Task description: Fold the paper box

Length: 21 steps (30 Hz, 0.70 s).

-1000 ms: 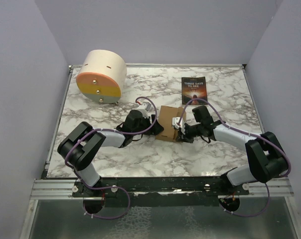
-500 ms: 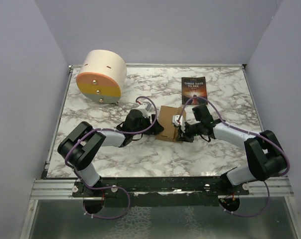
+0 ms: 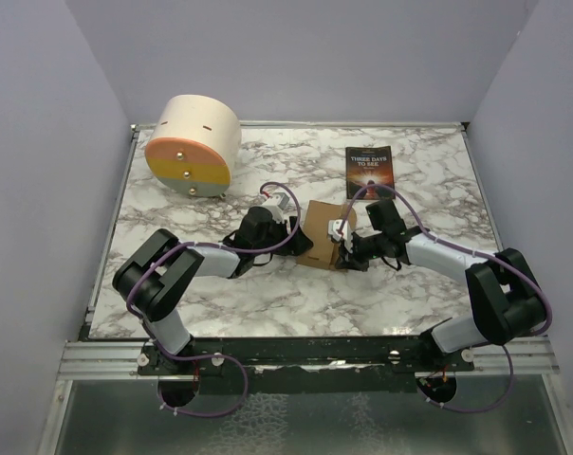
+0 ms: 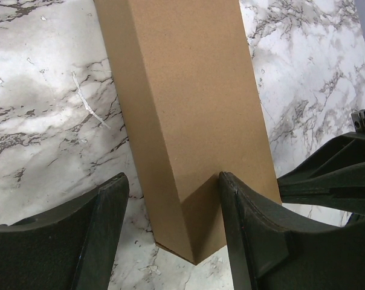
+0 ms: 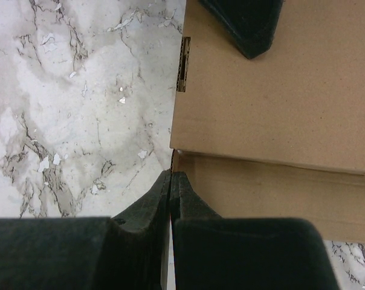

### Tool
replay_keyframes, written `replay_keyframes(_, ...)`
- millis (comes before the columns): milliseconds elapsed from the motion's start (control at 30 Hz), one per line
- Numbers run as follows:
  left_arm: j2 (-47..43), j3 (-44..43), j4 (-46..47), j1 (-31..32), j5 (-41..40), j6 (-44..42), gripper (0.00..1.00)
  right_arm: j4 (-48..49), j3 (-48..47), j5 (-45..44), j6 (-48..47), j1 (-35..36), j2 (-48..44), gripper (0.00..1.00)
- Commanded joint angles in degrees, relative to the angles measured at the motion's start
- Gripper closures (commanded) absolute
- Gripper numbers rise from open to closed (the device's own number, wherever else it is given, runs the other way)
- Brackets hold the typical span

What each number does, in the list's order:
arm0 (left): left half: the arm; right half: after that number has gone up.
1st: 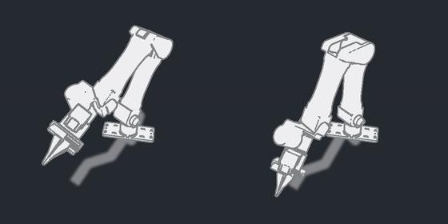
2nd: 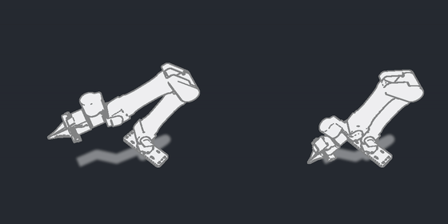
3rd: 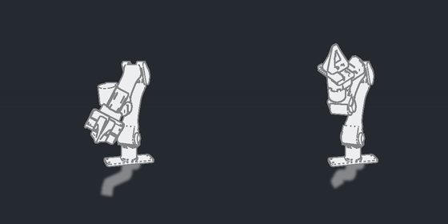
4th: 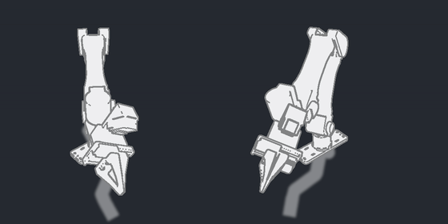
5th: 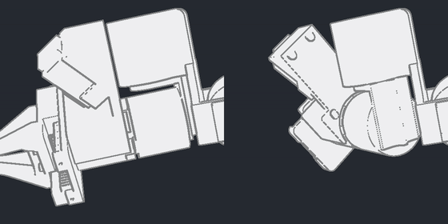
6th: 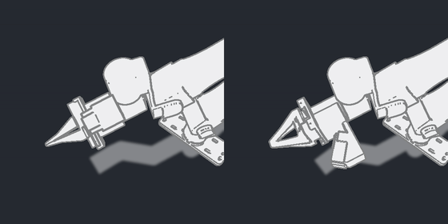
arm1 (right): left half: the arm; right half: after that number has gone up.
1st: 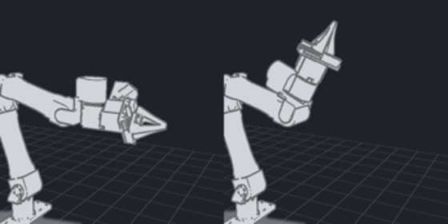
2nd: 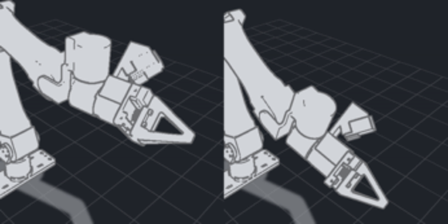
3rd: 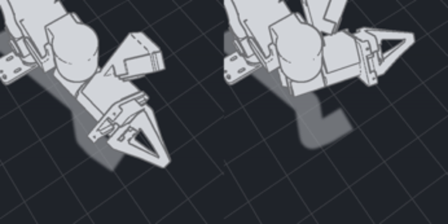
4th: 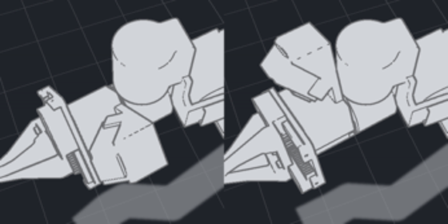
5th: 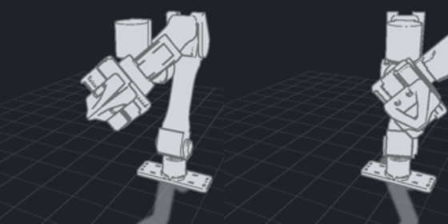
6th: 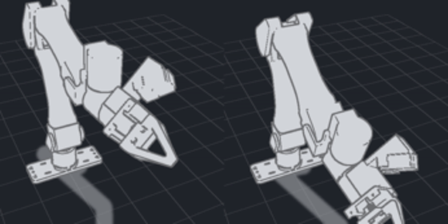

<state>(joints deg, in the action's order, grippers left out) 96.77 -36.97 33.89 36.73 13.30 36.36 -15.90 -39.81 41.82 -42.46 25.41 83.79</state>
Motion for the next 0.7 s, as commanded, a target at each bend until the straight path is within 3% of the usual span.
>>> replay_keyframes(0,1.8,-0.1,-3.7,-0.3,-0.6,-1.2,0.37,-0.3,0.0,2.1,-1.1,0.4,-1.2,0.99)
replay_keyframes(667,2.5,-0.8,-3.7,0.1,0.1,-0.9,0.38,1.2,-3.1,-0.6,7.0,2.9,0.3,0.99)
